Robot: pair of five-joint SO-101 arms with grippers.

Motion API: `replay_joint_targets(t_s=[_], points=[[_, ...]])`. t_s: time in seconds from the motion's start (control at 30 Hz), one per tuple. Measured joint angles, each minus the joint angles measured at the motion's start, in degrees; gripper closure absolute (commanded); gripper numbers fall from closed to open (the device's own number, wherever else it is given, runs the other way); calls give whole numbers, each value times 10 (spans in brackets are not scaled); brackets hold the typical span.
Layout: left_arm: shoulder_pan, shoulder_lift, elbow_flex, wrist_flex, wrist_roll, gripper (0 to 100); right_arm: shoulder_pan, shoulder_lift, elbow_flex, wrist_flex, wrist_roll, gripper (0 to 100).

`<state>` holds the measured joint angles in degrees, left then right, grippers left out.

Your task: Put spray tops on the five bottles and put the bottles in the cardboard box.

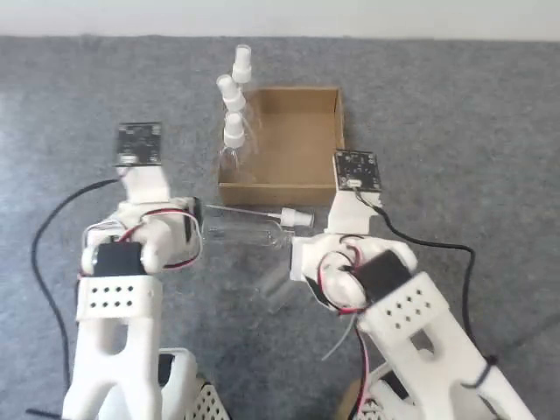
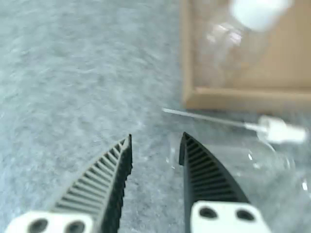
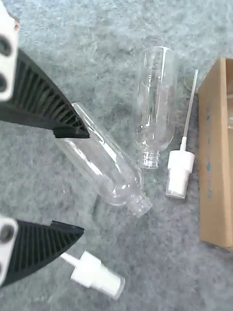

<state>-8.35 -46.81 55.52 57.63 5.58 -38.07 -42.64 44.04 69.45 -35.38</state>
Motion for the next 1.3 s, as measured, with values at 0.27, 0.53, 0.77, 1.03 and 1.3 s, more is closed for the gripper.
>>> replay_joint_targets(t_s=[0.27,0.53,0.77,1.03,1.3], points=[[-45,0,0,-4,25,848,-38,46,0,-47,-57,752],[-55,0,4,-4,25,848,-46,111,0,-84,-75,752],[-56,0,21,-18,25,848,-46,220,0,-142,-84,752],[-56,0,26,-31,25,848,-21,277,-2,-171,-84,757],[-56,0,30,-33,25,848,-11,327,-49,-94,-84,757]])
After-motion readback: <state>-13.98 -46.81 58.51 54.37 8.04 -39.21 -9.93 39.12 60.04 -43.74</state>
